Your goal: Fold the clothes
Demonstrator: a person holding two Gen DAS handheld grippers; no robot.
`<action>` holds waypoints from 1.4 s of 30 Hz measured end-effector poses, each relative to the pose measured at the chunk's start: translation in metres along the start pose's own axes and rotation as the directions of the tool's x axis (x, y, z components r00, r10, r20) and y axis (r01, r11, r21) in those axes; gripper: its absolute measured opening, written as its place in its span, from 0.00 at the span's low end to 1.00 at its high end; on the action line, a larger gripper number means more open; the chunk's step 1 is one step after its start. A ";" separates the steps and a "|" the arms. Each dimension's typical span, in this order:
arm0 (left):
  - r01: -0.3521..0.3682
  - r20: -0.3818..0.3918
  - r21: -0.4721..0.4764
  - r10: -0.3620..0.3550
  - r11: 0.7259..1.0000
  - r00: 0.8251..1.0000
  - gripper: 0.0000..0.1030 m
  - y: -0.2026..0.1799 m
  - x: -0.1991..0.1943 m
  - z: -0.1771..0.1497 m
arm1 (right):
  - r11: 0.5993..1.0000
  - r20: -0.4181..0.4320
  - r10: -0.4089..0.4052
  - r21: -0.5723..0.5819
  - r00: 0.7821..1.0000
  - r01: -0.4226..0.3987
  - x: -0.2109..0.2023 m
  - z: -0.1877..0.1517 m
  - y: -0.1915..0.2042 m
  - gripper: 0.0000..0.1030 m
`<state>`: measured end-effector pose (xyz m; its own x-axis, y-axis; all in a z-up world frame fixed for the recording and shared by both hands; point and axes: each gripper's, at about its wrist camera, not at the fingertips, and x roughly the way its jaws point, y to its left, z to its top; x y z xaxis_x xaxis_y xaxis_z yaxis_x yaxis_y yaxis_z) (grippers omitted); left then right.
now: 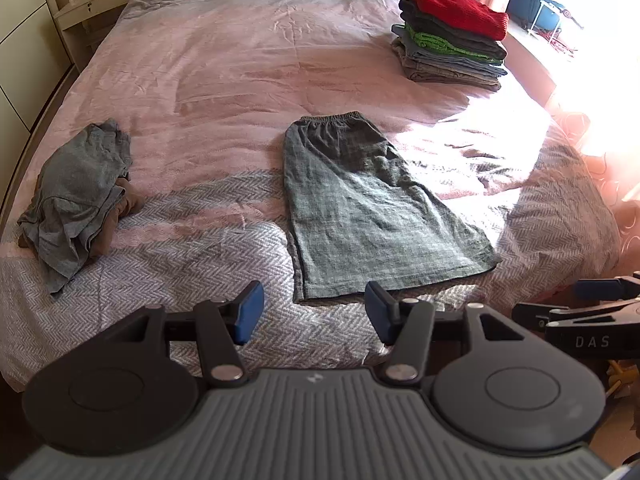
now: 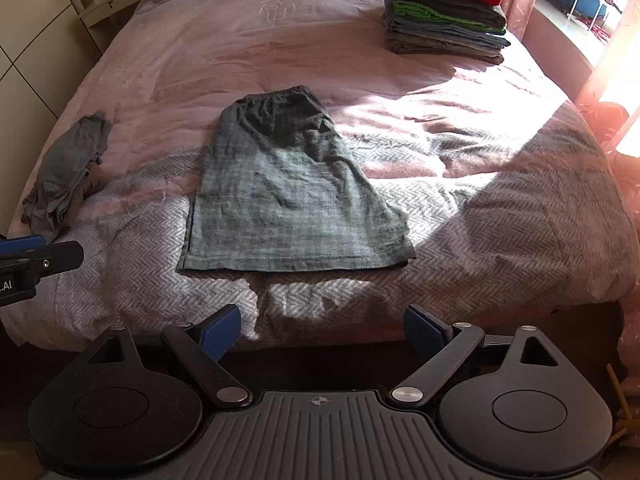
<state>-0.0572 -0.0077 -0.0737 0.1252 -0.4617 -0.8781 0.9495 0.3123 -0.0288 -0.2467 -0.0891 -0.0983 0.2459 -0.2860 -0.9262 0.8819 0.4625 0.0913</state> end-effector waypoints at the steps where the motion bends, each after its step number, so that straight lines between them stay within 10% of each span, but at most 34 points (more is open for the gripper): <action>1: 0.000 -0.002 0.001 0.000 1.000 1.000 0.51 0.000 0.001 0.000 | 1.000 -0.003 0.000 0.001 1.000 0.000 0.001 -0.001 0.001 0.88; 30: -0.113 -0.172 -0.088 0.097 0.990 0.980 0.53 -0.030 0.103 0.042 | 0.997 -0.119 0.027 -0.065 0.993 -0.035 0.079 0.074 -0.074 0.88; 42: -0.061 -0.157 -0.214 0.027 0.975 0.987 0.52 0.004 0.143 0.021 | 0.992 -0.176 0.115 -0.026 0.978 -0.122 0.136 0.077 -0.125 0.88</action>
<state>-0.0294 -0.0898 -0.1891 0.1042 -0.3166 -0.9428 0.8564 0.5106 -0.0768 -0.2926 -0.2509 -0.2075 0.2711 -0.0783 -0.9594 0.8348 0.5153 0.1939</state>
